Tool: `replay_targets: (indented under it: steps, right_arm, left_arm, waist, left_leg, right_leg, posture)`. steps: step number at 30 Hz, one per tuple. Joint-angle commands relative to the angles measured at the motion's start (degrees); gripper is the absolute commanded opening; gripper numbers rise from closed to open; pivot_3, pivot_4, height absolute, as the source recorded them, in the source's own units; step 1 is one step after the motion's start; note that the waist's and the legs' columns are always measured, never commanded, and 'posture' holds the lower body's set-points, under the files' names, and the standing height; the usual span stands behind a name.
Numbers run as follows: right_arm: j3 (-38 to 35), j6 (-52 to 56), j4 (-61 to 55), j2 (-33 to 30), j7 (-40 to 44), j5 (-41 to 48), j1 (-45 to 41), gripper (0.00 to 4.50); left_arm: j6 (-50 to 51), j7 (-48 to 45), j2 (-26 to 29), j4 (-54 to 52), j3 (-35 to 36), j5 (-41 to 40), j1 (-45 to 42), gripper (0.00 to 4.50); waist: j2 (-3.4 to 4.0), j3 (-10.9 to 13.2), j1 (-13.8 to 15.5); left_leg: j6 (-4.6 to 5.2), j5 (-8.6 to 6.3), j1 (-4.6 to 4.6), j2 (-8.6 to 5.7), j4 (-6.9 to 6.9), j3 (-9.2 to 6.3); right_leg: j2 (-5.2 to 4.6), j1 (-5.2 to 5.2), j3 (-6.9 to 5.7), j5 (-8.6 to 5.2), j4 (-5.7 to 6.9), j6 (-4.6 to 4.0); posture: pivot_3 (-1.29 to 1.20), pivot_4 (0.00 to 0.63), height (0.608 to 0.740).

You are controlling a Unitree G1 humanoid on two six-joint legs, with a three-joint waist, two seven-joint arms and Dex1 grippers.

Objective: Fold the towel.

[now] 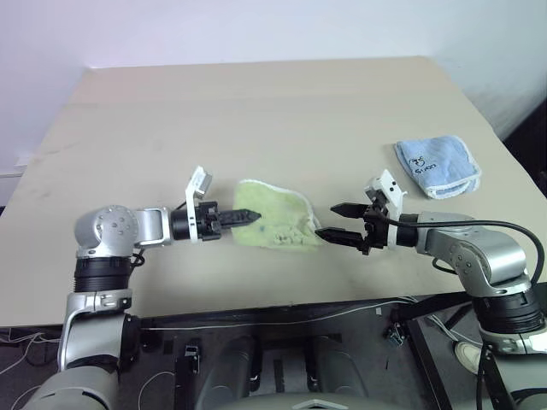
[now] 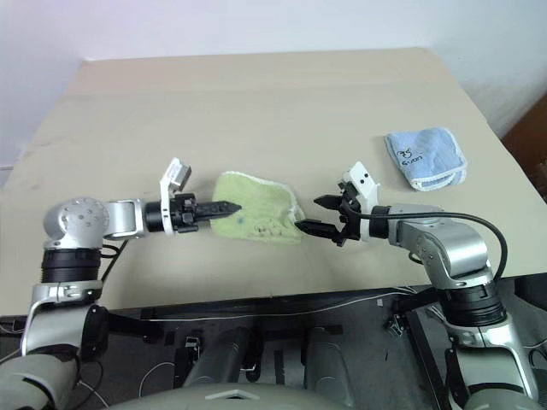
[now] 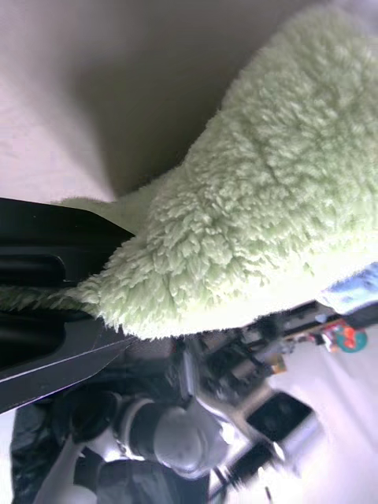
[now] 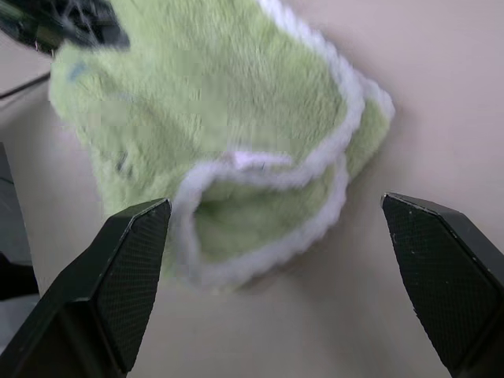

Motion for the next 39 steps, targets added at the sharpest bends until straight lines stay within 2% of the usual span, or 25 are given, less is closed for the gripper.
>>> replay_targets:
  steps: [1,4,8,10,16,19,23,26,30,34,39]
  right_arm:
    - [-1.6,0.1,-0.8,0.5,-0.6,0.9,-0.4,4.5]
    - [-1.6,0.1,0.2,1.0,-0.7,0.8,-1.3,4.5]
    - [-1.9,-0.1,2.9,2.4,-1.2,0.9,-3.3,4.5]
    - [-1.7,-0.6,4.8,3.6,-1.9,0.2,-4.4,4.5]
    - [-0.3,-0.4,5.3,4.3,-1.1,-0.1,-4.9,4.5]
    - [0.2,-0.7,5.4,3.6,-0.6,-0.8,-4.2,4.5]
    - [-0.2,0.0,3.8,3.6,-0.3,-0.3,-2.9,4.5]
    - [0.6,-0.7,3.5,3.0,-0.3,-1.4,-1.8,4.5]
    - [0.6,-0.8,2.5,2.3,0.3,-1.6,-0.9,4.5]
    - [0.9,-1.1,2.3,2.0,0.7,-1.8,-0.6,4.5]
    - [2.0,-2.6,3.4,2.1,1.5,-3.3,-0.9,4.5]
  left_arm:
    - [0.0,1.2,3.1,-0.5,6.5,-1.8,-3.2,0.01]
    - [-1.3,6.3,4.0,4.4,12.8,-1.1,-6.9,0.01]
    - [-11.3,22.0,1.5,16.5,25.6,-0.1,-15.6,0.01]
    - [-20.8,27.4,1.8,21.3,27.6,3.5,-18.5,0.01]
    - [-38.8,32.9,5.1,33.5,30.9,8.2,-20.9,0.01]
    - [-42.2,32.7,6.1,36.0,31.8,8.4,-19.2,0.01]
    - [-43.8,34.7,5.7,33.7,33.9,7.2,-13.9,0.01]
    - [-43.5,38.7,3.3,26.7,34.3,6.7,-9.7,0.01]
    - [-37.3,46.0,-2.9,13.0,36.9,0.5,-3.5,0.01]
    - [-34.8,51.0,-7.3,4.3,37.5,-3.6,0.4,0.01]
    - [-35.3,53.5,-9.0,2.4,36.0,-4.7,0.1,0.01]
  waist:
    - [0.01,0.0,0.0]
    - [0.01,0.0,0.2]
    - [-0.02,0.0,0.4]
    - [-0.02,0.0,0.4]
    - [-0.02,0.0,0.1]
    - [-0.05,0.0,0.1]
    - [-0.05,0.0,0.1]
    - [-0.06,0.0,0.3]
    - [-0.1,0.0,0.3]
    - [-0.12,0.0,0.2]
    - [-0.12,0.0,0.2]
  left_leg:
    - [0.0,0.0,-0.09,0.0,0.01,0.0]
    - [-0.01,0.01,-0.25,-0.01,0.05,0.0]
    - [-0.02,0.03,-0.25,-0.01,0.15,-0.01]
    - [-0.02,0.03,-0.25,-0.01,0.18,-0.01]
    - [-0.06,0.05,-0.25,-0.07,0.08,0.02]
    - [-0.06,0.06,-0.27,-0.06,0.1,0.01]
    - [-0.04,0.04,-0.26,-0.08,0.12,0.02]
    - [-0.04,0.04,-0.26,-0.07,0.12,0.01]
    - [-0.03,0.04,-0.28,-0.07,0.21,0.01]
    - [-0.03,0.04,-0.23,-0.07,0.22,0.01]
    - [-0.08,0.07,-0.22,-0.05,0.26,0.01]
  right_leg:
    - [0.01,-0.1,0.0,0.05,0.01,0.08]
    - [0.03,-0.27,-0.01,0.1,0.05,0.17]
    - [0.06,-0.26,-0.05,0.11,0.11,0.19]
    - [0.07,-0.24,-0.06,0.23,0.1,0.39]
    - [0.09,-0.29,-0.02,0.25,0.08,0.44]
    - [0.09,-0.3,-0.03,0.25,0.1,0.44]
    - [0.06,-0.26,-0.01,0.26,0.09,0.44]
    - [0.06,-0.27,-0.01,0.25,0.11,0.44]
    - [0.04,-0.23,-0.01,0.28,0.13,0.47]
    - [0.06,-0.2,0.02,0.3,0.16,0.5]
    - [0.1,-0.21,0.01,0.3,0.24,0.5]
  posture:
    - [0.0,0.15,0.74]
    - [0.0,0.15,0.74]
    - [0.0,0.15,0.74]
    - [0.0,0.15,0.74]
    - [0.0,0.15,0.74]
    - [0.0,0.15,0.74]
    - [0.0,0.15,0.74]
    - [0.0,0.15,0.74]
    - [0.0,0.15,0.74]
    - [0.0,0.15,0.74]
    - [0.0,0.15,0.74]
